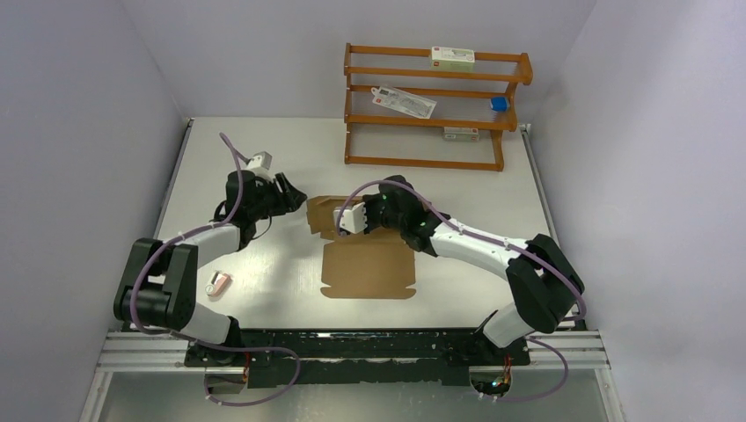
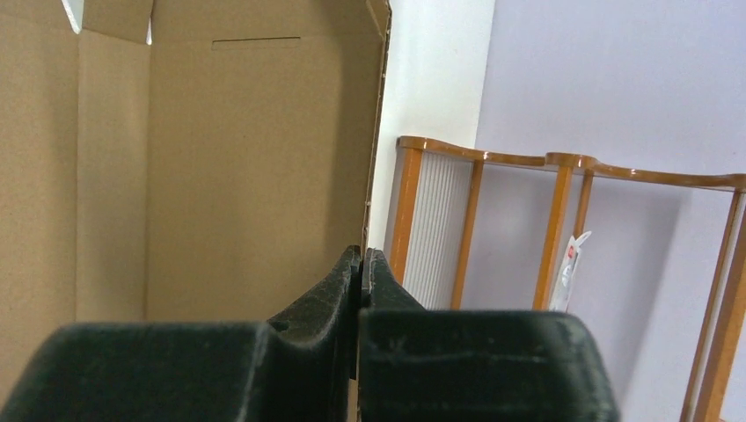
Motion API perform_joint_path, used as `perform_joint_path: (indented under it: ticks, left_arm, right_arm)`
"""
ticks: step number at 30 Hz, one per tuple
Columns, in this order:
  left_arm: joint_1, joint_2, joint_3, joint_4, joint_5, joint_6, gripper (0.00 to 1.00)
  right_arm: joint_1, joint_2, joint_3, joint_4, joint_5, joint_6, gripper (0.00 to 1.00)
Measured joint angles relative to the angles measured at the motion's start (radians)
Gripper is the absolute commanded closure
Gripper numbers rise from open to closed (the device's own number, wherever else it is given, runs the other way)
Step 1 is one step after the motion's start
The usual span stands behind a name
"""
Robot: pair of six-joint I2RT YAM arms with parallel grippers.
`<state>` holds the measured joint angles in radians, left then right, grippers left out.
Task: Fold the paper box
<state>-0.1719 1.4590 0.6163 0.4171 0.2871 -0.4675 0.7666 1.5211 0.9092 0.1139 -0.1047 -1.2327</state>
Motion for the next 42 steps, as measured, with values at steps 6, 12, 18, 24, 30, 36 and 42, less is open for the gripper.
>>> perform_joint_path:
  ticks: [6, 12, 18, 24, 30, 36, 42]
  left_arm:
    - [-0.014, 0.057, 0.0, 0.027, 0.09, 0.003, 0.45]
    - [-0.046, 0.064, 0.0, 0.064, 0.159, 0.005, 0.49]
    - [-0.073, 0.044, -0.031, 0.098, 0.185, 0.004, 0.51]
    - [-0.087, 0.006, -0.077, 0.11, 0.195, 0.004, 0.52]
    - [-0.092, -0.033, -0.101, 0.123, 0.224, -0.002, 0.55]
    - [-0.129, -0.066, -0.105, 0.121, 0.234, 0.0, 0.57]
    - [-0.174, -0.112, -0.121, 0.147, 0.261, -0.025, 0.58]
  right_arm:
    - [0.016, -0.001, -0.024, 0.024, 0.019, -0.051, 1.0]
    - [0.029, -0.003, -0.063, 0.059, 0.068, -0.079, 1.0]
    - [0.045, -0.017, -0.126, 0.119, 0.111, -0.108, 1.0]
    - [0.07, -0.043, -0.193, 0.174, 0.146, -0.132, 1.0]
    - [0.086, -0.064, -0.24, 0.229, 0.167, -0.138, 1.0]
    - [0.085, -0.046, -0.244, 0.28, 0.184, -0.137, 1.0]
    - [0.092, 0.0, -0.243, 0.328, 0.18, -0.135, 1.0]
